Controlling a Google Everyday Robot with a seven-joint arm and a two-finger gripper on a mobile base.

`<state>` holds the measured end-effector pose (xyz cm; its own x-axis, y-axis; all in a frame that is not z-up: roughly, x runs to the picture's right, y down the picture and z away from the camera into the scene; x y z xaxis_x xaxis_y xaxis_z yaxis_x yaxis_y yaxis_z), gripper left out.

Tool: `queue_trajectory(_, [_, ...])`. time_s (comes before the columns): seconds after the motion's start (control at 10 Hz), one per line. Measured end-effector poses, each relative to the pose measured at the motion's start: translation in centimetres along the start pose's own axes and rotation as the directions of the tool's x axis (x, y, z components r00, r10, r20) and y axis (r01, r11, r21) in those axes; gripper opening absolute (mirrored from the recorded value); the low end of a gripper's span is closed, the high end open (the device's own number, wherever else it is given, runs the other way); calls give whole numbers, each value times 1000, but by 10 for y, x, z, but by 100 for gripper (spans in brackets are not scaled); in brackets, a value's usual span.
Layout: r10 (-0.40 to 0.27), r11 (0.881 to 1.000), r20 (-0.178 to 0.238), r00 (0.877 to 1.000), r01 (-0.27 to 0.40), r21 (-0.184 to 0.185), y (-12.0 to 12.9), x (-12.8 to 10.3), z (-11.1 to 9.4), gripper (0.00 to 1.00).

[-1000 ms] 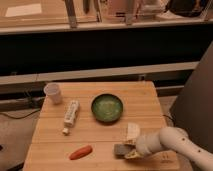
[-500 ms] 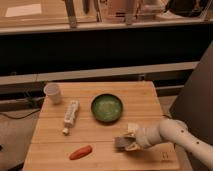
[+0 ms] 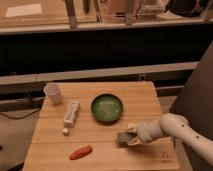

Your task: Place the eraser on the white sponge

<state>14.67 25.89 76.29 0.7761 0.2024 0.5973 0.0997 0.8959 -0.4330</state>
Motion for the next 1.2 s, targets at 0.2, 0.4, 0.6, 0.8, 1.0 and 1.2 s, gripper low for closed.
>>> queue_trajectory(0.2, [-10,1000,18,1000,10,12,-3,7,-1,0])
queue_trajectory(0.4, [-11,1000,23,1000,11,24,-4,12,-3,0])
queue_trajectory(0.6, [-4,999,21,1000,3,34,-6,19,-3,0])
queue_trajectory(0.8, [2,999,23,1000,-3,47,-8,24,-4,0])
queue_trajectory(1.0, [1,997,39,999,-5,81,-9,24,-11,0])
queue_trajectory(1.2, [-8,994,46,999,3,109,-11,19,-22,0])
